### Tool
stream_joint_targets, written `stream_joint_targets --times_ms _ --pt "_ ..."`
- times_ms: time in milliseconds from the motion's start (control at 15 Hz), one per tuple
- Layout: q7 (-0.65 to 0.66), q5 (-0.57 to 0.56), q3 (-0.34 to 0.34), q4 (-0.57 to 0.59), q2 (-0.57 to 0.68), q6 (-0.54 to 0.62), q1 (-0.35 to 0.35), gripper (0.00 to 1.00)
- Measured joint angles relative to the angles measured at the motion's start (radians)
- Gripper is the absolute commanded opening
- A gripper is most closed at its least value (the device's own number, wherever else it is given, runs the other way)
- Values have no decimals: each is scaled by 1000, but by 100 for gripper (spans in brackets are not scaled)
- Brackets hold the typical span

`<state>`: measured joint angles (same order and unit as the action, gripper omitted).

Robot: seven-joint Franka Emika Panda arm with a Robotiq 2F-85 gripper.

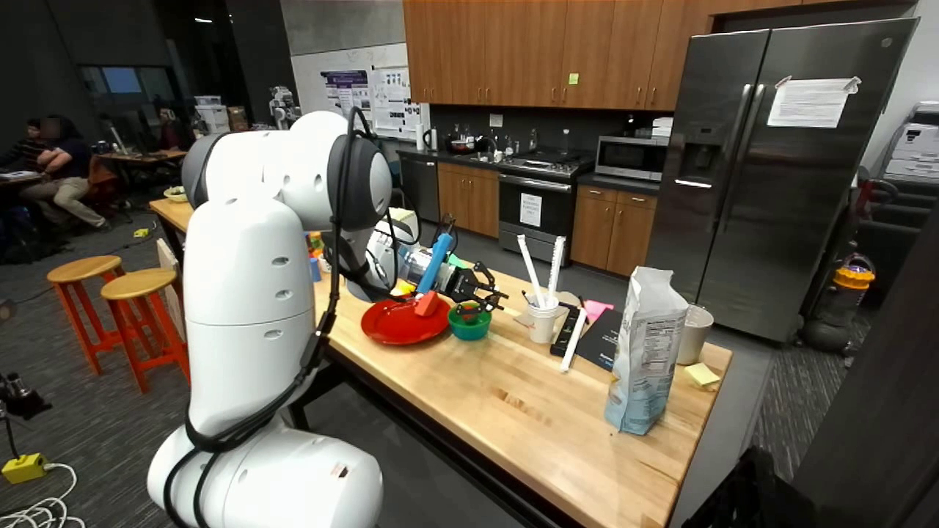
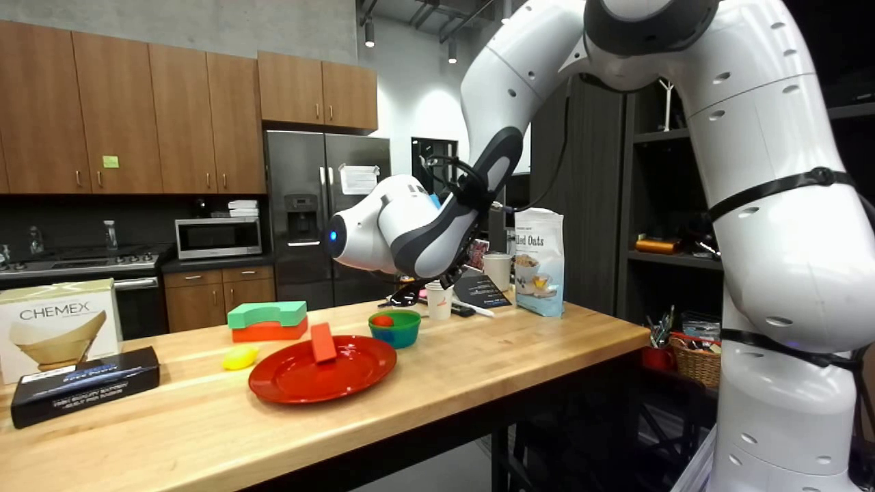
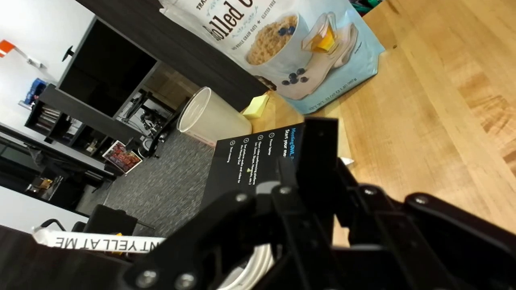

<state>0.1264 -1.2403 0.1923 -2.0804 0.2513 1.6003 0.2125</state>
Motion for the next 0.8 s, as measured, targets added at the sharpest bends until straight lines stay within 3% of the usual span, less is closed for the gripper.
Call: stream_joint_targets --times_ms 467,800 --pt "-91 0 14 3 16 79 1 6" --pt "-194 -34 15 8 43 25 10 6"
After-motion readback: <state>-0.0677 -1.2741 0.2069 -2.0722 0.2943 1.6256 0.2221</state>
